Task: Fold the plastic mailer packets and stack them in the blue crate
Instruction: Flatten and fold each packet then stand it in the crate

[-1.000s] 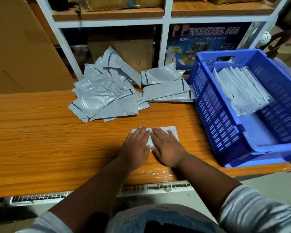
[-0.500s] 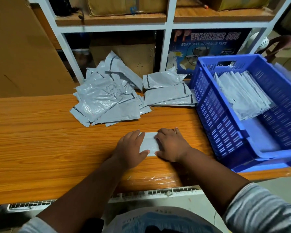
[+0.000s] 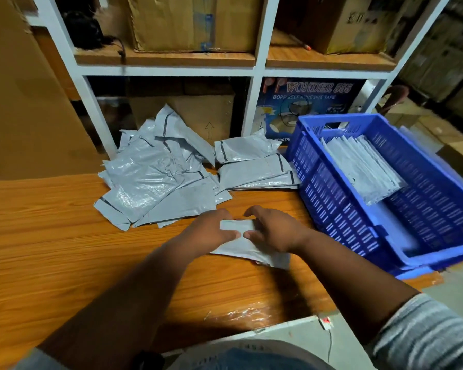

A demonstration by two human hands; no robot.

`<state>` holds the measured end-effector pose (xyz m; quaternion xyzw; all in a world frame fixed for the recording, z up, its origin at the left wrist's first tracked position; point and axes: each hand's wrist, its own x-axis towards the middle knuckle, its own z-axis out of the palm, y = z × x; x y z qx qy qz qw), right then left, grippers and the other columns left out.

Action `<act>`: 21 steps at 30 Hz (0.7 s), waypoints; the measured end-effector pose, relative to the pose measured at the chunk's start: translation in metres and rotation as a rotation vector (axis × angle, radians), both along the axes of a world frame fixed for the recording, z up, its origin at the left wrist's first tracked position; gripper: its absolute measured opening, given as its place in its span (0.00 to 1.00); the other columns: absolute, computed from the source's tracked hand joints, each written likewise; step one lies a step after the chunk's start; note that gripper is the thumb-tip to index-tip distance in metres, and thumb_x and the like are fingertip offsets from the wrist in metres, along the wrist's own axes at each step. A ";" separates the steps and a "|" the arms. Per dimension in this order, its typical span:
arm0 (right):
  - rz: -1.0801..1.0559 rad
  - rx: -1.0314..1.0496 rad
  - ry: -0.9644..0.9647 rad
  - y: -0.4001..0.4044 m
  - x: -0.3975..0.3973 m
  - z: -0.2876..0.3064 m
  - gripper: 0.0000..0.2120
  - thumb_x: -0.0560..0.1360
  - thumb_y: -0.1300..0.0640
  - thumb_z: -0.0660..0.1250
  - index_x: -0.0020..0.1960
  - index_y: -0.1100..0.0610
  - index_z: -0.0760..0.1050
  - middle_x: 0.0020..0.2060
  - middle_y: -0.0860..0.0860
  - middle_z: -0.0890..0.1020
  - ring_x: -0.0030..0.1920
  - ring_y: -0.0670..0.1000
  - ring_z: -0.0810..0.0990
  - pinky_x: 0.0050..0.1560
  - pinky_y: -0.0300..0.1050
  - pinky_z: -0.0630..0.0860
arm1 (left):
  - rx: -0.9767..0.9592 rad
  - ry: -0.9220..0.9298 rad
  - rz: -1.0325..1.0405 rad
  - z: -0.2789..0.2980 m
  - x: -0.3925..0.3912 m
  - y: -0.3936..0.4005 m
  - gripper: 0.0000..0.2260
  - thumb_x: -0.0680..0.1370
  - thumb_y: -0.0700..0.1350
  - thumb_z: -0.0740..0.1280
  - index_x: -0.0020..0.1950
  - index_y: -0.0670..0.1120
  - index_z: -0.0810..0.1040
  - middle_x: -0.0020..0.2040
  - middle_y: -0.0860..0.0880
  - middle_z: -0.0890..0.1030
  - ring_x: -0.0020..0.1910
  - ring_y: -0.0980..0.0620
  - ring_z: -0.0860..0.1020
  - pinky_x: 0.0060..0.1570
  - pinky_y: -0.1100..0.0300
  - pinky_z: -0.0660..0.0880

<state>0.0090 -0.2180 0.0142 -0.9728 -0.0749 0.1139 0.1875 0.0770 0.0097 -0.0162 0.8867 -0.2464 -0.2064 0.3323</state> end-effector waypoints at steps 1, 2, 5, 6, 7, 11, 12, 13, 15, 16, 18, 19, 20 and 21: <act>-0.001 -0.026 -0.009 -0.003 0.005 0.009 0.20 0.81 0.42 0.71 0.69 0.50 0.75 0.54 0.51 0.84 0.53 0.55 0.81 0.47 0.48 0.74 | -0.039 0.024 0.013 0.007 0.008 -0.003 0.17 0.77 0.61 0.76 0.63 0.59 0.79 0.60 0.57 0.80 0.57 0.55 0.78 0.53 0.57 0.75; -0.004 -0.053 -0.007 -0.006 0.009 0.019 0.16 0.81 0.43 0.71 0.64 0.50 0.78 0.52 0.50 0.83 0.52 0.54 0.80 0.48 0.49 0.75 | -0.086 0.033 0.027 0.015 0.015 -0.007 0.16 0.77 0.59 0.77 0.62 0.59 0.80 0.61 0.57 0.80 0.58 0.55 0.77 0.51 0.61 0.73; -0.042 -0.077 -0.009 -0.017 0.019 0.048 0.11 0.79 0.42 0.73 0.51 0.47 0.76 0.42 0.47 0.79 0.45 0.54 0.78 0.46 0.51 0.76 | -0.243 0.033 0.063 0.045 0.035 -0.025 0.14 0.77 0.56 0.78 0.61 0.58 0.82 0.60 0.57 0.80 0.59 0.56 0.78 0.50 0.62 0.72; -0.065 -0.086 -0.017 -0.022 0.022 0.059 0.12 0.79 0.42 0.74 0.50 0.47 0.74 0.40 0.45 0.77 0.44 0.53 0.77 0.44 0.50 0.73 | -0.275 0.033 0.060 0.056 0.041 -0.034 0.13 0.77 0.55 0.78 0.60 0.58 0.83 0.59 0.57 0.81 0.58 0.56 0.79 0.51 0.60 0.74; -0.087 -0.101 -0.026 -0.029 0.025 0.072 0.13 0.79 0.43 0.74 0.50 0.47 0.72 0.39 0.44 0.75 0.43 0.52 0.75 0.42 0.48 0.70 | -0.298 0.039 0.057 0.066 0.045 -0.046 0.12 0.77 0.54 0.78 0.59 0.58 0.83 0.58 0.57 0.81 0.57 0.55 0.79 0.51 0.58 0.76; -0.160 -0.134 -0.103 -0.067 0.031 0.116 0.14 0.78 0.45 0.75 0.50 0.49 0.71 0.41 0.44 0.75 0.43 0.50 0.74 0.39 0.46 0.65 | -0.369 0.014 0.056 0.107 0.058 -0.097 0.11 0.79 0.47 0.77 0.59 0.58 0.83 0.59 0.59 0.79 0.57 0.56 0.77 0.49 0.59 0.73; -0.175 -0.135 -0.117 -0.079 0.032 0.123 0.14 0.78 0.45 0.75 0.47 0.47 0.70 0.40 0.44 0.75 0.41 0.49 0.74 0.37 0.45 0.65 | -0.393 0.000 0.066 0.114 0.061 -0.112 0.12 0.79 0.44 0.76 0.60 0.58 0.83 0.57 0.59 0.79 0.56 0.57 0.76 0.48 0.61 0.71; -0.190 -0.138 -0.134 -0.091 0.033 0.129 0.15 0.78 0.44 0.75 0.45 0.46 0.68 0.40 0.44 0.75 0.40 0.48 0.73 0.37 0.44 0.65 | -0.428 0.003 0.090 0.120 0.063 -0.126 0.12 0.80 0.42 0.75 0.60 0.57 0.83 0.54 0.58 0.78 0.53 0.57 0.75 0.45 0.62 0.71; -0.222 -0.122 -0.172 -0.117 0.034 0.137 0.17 0.78 0.44 0.75 0.43 0.46 0.68 0.38 0.44 0.75 0.38 0.45 0.72 0.36 0.44 0.64 | -0.490 0.033 0.150 0.130 0.068 -0.153 0.15 0.80 0.38 0.73 0.60 0.56 0.83 0.48 0.57 0.77 0.46 0.57 0.75 0.40 0.61 0.71; -0.239 -0.107 -0.189 -0.131 0.034 0.141 0.16 0.78 0.44 0.75 0.43 0.48 0.69 0.38 0.44 0.75 0.38 0.46 0.73 0.36 0.46 0.65 | -0.510 0.029 0.179 0.135 0.071 -0.167 0.16 0.79 0.37 0.72 0.60 0.55 0.82 0.46 0.55 0.77 0.44 0.56 0.75 0.38 0.61 0.72; -0.265 -0.089 -0.223 -0.161 0.033 0.149 0.16 0.78 0.45 0.75 0.44 0.51 0.70 0.37 0.46 0.76 0.39 0.50 0.74 0.37 0.48 0.64 | -0.548 -0.005 0.233 0.144 0.075 -0.197 0.16 0.80 0.36 0.70 0.60 0.54 0.82 0.46 0.52 0.80 0.43 0.53 0.79 0.38 0.60 0.75; -0.276 -0.080 -0.238 -0.177 0.031 0.153 0.16 0.78 0.46 0.75 0.44 0.52 0.71 0.38 0.46 0.76 0.39 0.51 0.74 0.37 0.48 0.65 | -0.572 -0.014 0.262 0.148 0.077 -0.212 0.15 0.80 0.36 0.69 0.60 0.54 0.81 0.47 0.50 0.83 0.44 0.52 0.81 0.39 0.57 0.77; -0.290 -0.063 -0.250 -0.194 0.030 0.157 0.15 0.78 0.47 0.75 0.44 0.53 0.71 0.38 0.47 0.76 0.40 0.52 0.74 0.37 0.48 0.66 | -0.593 -0.014 0.285 0.151 0.079 -0.226 0.15 0.79 0.37 0.70 0.60 0.54 0.79 0.48 0.49 0.84 0.45 0.52 0.82 0.42 0.56 0.78; -0.317 -0.036 -0.266 -0.211 0.029 0.161 0.14 0.78 0.49 0.75 0.45 0.54 0.72 0.39 0.48 0.77 0.40 0.52 0.74 0.37 0.48 0.67 | -0.599 -0.019 0.300 0.154 0.080 -0.240 0.15 0.79 0.38 0.71 0.60 0.54 0.78 0.47 0.49 0.85 0.46 0.51 0.83 0.44 0.55 0.79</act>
